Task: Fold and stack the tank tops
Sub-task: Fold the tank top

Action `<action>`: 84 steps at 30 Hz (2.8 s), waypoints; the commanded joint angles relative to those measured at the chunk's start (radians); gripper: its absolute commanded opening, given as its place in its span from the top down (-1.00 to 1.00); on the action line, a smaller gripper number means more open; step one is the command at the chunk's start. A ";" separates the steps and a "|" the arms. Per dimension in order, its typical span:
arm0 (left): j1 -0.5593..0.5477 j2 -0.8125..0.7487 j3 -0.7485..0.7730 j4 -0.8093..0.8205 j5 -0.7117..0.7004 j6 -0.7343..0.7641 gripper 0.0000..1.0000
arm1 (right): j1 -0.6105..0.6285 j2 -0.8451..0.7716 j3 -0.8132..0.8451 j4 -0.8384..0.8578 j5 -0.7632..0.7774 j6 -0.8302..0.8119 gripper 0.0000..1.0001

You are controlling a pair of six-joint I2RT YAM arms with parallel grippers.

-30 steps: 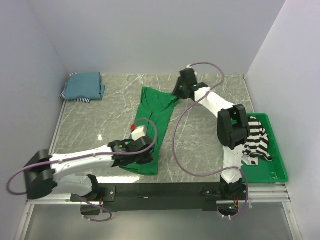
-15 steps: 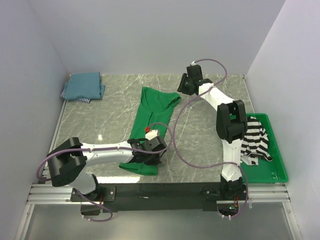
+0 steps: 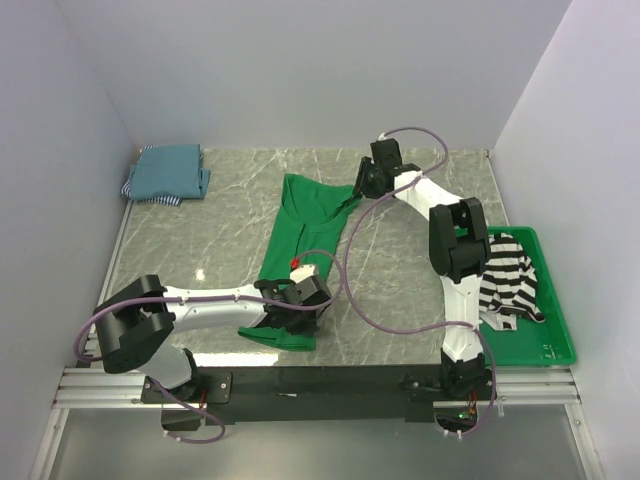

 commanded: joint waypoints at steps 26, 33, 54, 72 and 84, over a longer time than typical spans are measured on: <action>0.001 -0.028 -0.082 0.057 0.058 0.024 0.99 | 0.064 0.053 0.231 -0.235 0.237 0.119 0.85; 0.000 -0.049 -0.087 0.056 0.057 0.026 0.99 | 0.096 0.056 0.211 -0.172 0.209 0.153 0.46; 0.000 -0.063 -0.107 0.077 0.070 0.022 0.99 | 0.075 0.238 0.335 -0.131 0.149 0.253 0.41; 0.070 0.084 0.299 0.076 0.086 0.142 0.33 | -0.068 0.392 0.597 -0.079 -0.062 0.239 0.18; 0.378 -0.149 0.104 0.002 0.047 0.065 0.16 | -0.098 0.226 0.550 0.021 -0.270 0.234 -0.40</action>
